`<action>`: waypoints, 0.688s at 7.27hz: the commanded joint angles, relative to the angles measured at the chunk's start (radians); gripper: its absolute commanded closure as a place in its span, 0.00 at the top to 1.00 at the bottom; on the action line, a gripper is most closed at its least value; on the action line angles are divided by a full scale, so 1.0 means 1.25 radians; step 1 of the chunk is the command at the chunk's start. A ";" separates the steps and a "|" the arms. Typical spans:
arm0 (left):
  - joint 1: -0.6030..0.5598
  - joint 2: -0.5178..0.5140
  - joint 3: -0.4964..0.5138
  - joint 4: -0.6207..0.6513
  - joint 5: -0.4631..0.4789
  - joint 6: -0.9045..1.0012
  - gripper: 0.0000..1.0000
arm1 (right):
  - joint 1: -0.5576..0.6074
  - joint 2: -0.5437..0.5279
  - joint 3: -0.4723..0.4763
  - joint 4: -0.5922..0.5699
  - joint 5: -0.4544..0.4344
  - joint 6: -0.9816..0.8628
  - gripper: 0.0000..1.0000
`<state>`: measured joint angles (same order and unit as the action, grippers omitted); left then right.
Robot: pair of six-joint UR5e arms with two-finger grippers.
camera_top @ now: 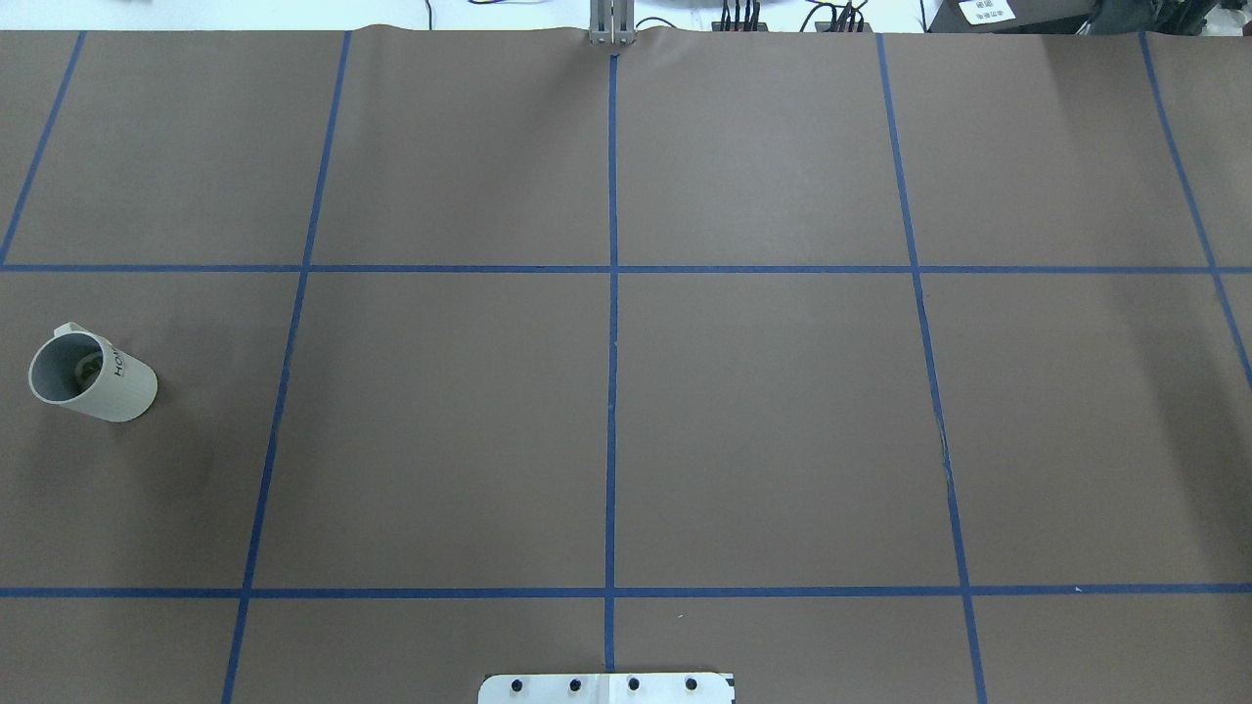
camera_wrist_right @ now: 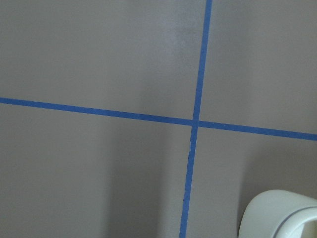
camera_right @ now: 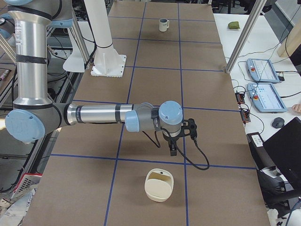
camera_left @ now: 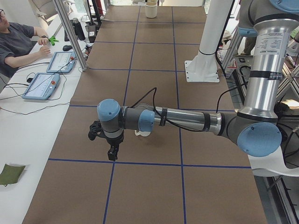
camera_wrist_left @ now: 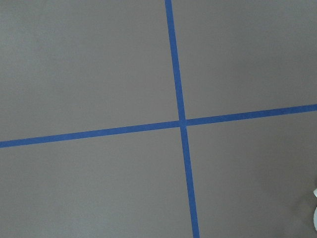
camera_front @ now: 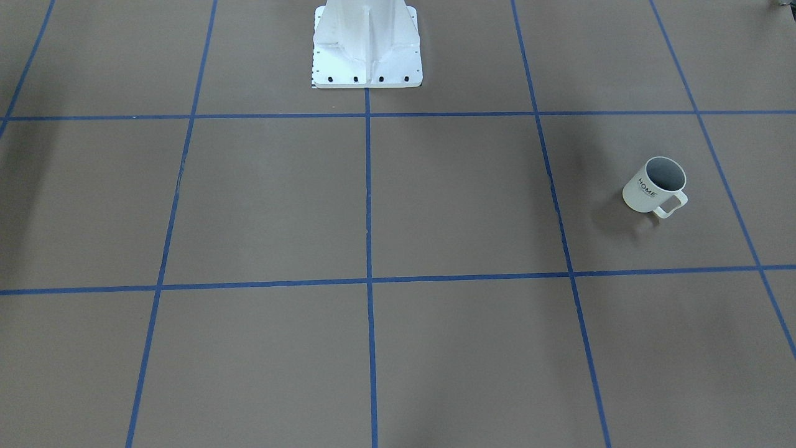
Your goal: Left arm hands cup to right arm to dump lemon
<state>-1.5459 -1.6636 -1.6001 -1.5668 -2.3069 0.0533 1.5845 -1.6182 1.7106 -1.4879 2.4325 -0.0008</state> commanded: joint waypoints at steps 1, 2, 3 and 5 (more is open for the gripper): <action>0.003 -0.008 -0.052 -0.001 -0.006 -0.001 1.00 | -0.032 0.029 0.028 -0.004 -0.007 0.022 1.00; 0.029 -0.006 -0.075 0.005 -0.008 -0.013 1.00 | -0.040 0.028 0.027 0.000 0.004 0.030 1.00; 0.074 0.013 -0.099 -0.003 -0.008 -0.163 1.00 | -0.078 0.035 0.029 0.001 -0.012 0.110 1.00; 0.176 0.091 -0.179 -0.082 -0.003 -0.401 1.00 | -0.092 0.012 0.035 0.100 -0.013 0.139 1.00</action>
<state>-1.3943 -1.6120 -1.7698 -1.6066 -2.3122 -0.2822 1.4846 -1.5832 1.7523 -1.4439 2.4198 0.1448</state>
